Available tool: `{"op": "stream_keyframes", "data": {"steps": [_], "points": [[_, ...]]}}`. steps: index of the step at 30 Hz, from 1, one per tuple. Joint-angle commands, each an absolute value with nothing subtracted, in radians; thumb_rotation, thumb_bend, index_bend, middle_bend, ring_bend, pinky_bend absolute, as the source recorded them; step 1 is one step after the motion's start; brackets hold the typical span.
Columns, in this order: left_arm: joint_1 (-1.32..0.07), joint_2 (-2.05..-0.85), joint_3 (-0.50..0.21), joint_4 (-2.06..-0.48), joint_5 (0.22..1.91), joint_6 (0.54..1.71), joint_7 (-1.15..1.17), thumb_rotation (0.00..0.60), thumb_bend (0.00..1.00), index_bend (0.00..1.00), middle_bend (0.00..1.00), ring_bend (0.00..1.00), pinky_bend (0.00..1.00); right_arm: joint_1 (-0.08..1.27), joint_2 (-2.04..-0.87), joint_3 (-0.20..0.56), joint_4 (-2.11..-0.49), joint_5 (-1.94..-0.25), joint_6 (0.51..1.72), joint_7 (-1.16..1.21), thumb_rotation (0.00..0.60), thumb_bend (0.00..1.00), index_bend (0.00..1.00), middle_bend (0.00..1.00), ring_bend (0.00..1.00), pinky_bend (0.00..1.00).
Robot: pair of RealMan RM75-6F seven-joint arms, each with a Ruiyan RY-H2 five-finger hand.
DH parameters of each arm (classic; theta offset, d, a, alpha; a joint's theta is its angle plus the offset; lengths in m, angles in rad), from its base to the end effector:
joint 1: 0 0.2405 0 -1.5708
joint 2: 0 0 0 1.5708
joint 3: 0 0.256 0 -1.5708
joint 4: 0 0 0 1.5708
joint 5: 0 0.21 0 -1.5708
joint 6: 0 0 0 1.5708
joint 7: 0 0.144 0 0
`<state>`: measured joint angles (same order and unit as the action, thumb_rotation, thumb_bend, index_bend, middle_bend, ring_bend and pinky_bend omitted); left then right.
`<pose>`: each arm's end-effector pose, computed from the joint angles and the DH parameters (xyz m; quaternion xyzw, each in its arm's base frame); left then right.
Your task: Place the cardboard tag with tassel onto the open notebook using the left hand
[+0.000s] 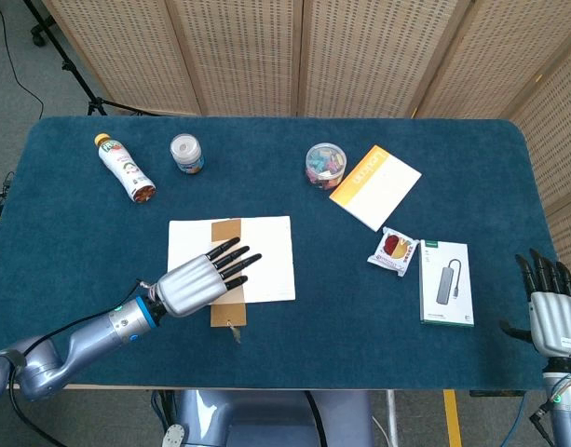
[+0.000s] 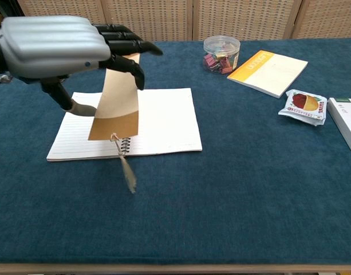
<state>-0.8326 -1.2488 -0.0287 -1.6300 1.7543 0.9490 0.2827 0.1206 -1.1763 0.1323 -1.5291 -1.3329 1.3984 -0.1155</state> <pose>-0.1089 0.3031 0.0354 -0.8866 -0.0583 -0.3586 0.2861 -0.3353 -0.2093 0.1590 0.5697 -0.3810 0.3321 0.6480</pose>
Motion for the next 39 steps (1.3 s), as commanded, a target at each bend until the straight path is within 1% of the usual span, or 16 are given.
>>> {"op": "stream_keyframes", "data": {"steps": [1,5,11,15,19,28,33,39], "points": [[-0.86,-1.298,-0.033,-1.59,1.729,0.896,0.303,0.6,0.36,0.58,0.0,0.0,0.0,0.123,-1.177,0.137,-1.521,-1.319,1.389,-0.113,0.6,0.0,0.03,0.0,0.0,0.0],[-0.873,-1.343,-0.031,-1.521,1.704,0.862,0.294,0.6,0.36,0.58,0.0,0.0,0.0,0.124,-1.178,0.14,-1.516,-1.31,1.385,-0.112,0.6,0.0,0.03,0.0,0.0,0.0],[-0.925,-1.456,-0.043,-1.345,1.681,0.81,0.237,0.6,0.36,0.58,0.0,0.0,0.0,0.13,-1.184,0.147,-1.501,-1.285,1.369,-0.121,0.6,0.0,0.03,0.0,0.0,0.0],[-0.955,-1.513,-0.038,-1.253,1.689,0.796,0.189,0.6,0.36,0.58,0.0,0.0,0.0,0.135,-1.19,0.149,-1.491,-1.274,1.358,-0.129,0.6,0.0,0.03,0.0,0.0,0.0],[-0.982,-1.555,-0.039,-1.195,1.68,0.775,0.16,0.6,0.36,0.58,0.0,0.0,0.0,0.139,-1.195,0.153,-1.482,-1.259,1.348,-0.132,0.6,0.0,0.03,0.0,0.0,0.0],[-1.022,-1.602,-0.019,-1.124,1.689,0.758,0.149,0.6,0.36,0.58,0.0,0.0,0.0,0.137,-1.193,0.157,-1.477,-1.242,1.345,-0.133,0.6,0.0,0.03,0.0,0.0,0.0],[-1.03,-1.602,-0.003,-1.113,1.695,0.76,0.15,0.6,0.36,0.58,0.0,0.0,0.0,0.136,-1.191,0.158,-1.477,-1.237,1.345,-0.132,0.6,0.0,0.03,0.0,0.0,0.0],[-1.039,-1.605,0.0,-1.109,1.686,0.761,0.156,0.6,0.36,0.58,0.0,0.0,0.0,0.136,-1.192,0.157,-1.477,-1.233,1.342,-0.136,0.6,0.0,0.03,0.0,0.0,0.0]]}}
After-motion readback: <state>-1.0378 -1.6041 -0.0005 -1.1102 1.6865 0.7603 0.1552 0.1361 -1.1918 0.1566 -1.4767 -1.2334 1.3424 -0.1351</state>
